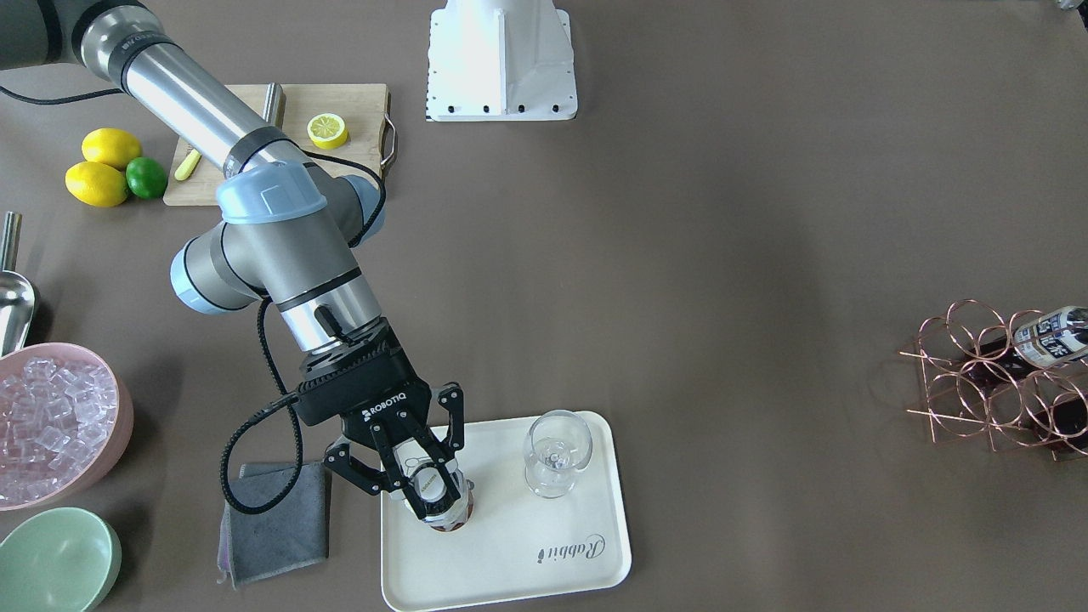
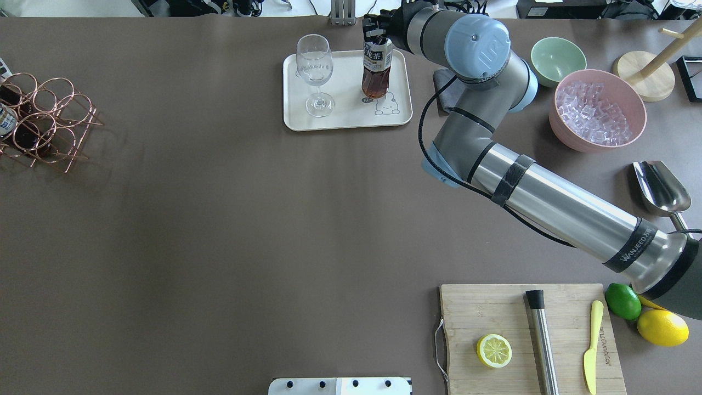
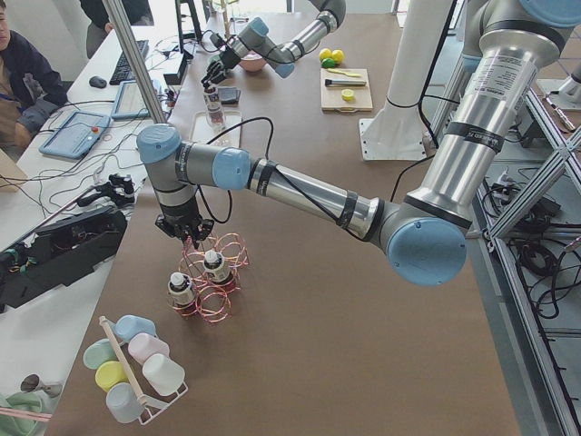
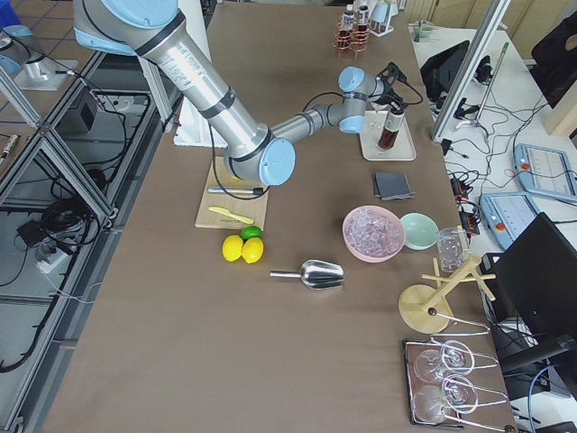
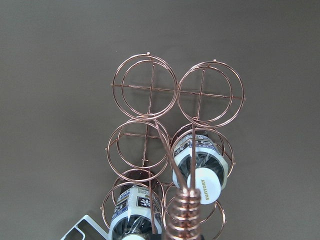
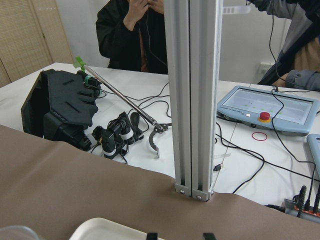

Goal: Take tea from basket to plate

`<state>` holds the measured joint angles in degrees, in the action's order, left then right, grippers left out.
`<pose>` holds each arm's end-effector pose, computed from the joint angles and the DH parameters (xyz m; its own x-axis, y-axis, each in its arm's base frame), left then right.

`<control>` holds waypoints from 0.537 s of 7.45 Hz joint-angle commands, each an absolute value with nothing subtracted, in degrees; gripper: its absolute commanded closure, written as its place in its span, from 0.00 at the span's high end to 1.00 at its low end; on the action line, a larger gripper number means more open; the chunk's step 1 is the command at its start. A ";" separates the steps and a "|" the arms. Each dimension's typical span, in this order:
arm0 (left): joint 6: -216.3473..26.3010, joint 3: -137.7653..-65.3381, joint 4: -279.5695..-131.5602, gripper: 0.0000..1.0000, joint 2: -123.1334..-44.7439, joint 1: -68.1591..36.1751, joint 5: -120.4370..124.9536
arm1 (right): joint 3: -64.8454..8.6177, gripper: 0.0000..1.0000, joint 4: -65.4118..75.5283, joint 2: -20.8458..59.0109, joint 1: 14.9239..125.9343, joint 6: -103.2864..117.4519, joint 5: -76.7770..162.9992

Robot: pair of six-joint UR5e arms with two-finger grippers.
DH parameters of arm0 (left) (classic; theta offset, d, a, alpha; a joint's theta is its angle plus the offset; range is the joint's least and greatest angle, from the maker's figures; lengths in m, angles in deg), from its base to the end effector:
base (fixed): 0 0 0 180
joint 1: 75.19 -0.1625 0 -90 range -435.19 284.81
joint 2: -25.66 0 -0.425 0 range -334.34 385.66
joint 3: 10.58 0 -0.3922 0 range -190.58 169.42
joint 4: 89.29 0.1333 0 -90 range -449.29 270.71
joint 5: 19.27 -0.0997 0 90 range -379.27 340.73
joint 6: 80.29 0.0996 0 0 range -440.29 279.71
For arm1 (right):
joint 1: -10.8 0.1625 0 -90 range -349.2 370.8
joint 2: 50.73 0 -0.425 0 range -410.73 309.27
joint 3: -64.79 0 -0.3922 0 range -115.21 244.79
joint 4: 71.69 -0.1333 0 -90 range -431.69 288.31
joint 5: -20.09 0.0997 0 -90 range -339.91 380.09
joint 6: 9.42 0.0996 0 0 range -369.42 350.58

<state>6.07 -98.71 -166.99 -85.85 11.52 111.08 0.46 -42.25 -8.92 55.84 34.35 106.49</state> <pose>-0.0323 -0.6367 0.4886 -0.0088 0.9962 0.0867 -0.7582 -0.0632 0.6490 -0.4593 -0.6574 0.2086 0.6007 -0.4184 0.6813 -0.4575 0.5189 0.7221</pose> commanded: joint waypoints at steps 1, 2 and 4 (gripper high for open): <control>5.58 -99.17 -166.81 0.00 -85.61 11.38 111.07 | 0.46 0.30 -42.25 -8.89 54.48 34.35 104.82; 4.62 -99.61 -166.72 0.00 -85.87 11.38 111.07 | 0.46 0.50 -42.25 -8.89 54.39 34.35 104.64; 1.54 -101.98 -166.63 0.00 -85.61 11.47 111.07 | 0.46 1.00 -42.25 -9.06 54.39 34.35 104.20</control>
<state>3.49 -100.41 -166.81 -85.69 11.39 111.09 0.46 -42.24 -8.98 54.46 34.35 104.62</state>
